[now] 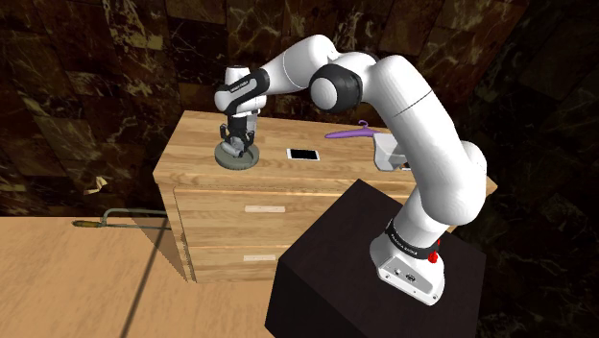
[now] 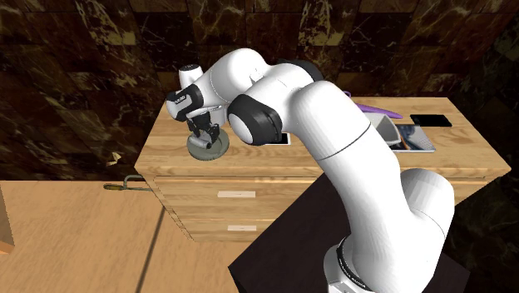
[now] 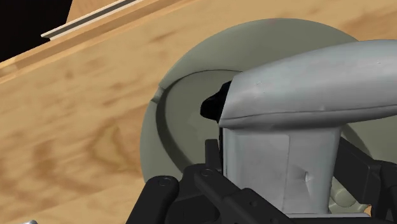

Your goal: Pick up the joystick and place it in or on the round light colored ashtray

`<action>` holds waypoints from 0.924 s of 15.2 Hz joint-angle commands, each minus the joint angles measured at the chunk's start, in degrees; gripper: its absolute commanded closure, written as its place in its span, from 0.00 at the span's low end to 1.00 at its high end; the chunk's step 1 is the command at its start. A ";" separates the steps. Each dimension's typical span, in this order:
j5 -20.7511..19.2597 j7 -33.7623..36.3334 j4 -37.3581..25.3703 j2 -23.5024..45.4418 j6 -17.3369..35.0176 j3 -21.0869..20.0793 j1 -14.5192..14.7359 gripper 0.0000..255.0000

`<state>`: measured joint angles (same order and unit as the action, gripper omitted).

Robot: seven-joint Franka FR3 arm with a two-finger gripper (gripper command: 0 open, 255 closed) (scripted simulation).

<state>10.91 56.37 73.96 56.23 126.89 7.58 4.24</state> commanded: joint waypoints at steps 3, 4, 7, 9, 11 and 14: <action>-0.02 0.00 -0.02 0.01 0.00 0.04 -0.03 0.00; -0.01 0.00 0.00 0.00 0.02 0.04 -0.03 0.00; -0.01 0.01 0.01 0.00 0.03 0.04 -0.02 0.00; -0.14 0.04 0.31 -1.30 -0.98 0.18 0.01 0.00; -0.41 0.16 0.62 -3.75 -3.13 0.46 0.09 0.00; -0.52 0.21 0.64 -4.66 -4.02 0.57 0.11 0.00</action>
<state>10.42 56.51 74.64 51.71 123.12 8.13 4.31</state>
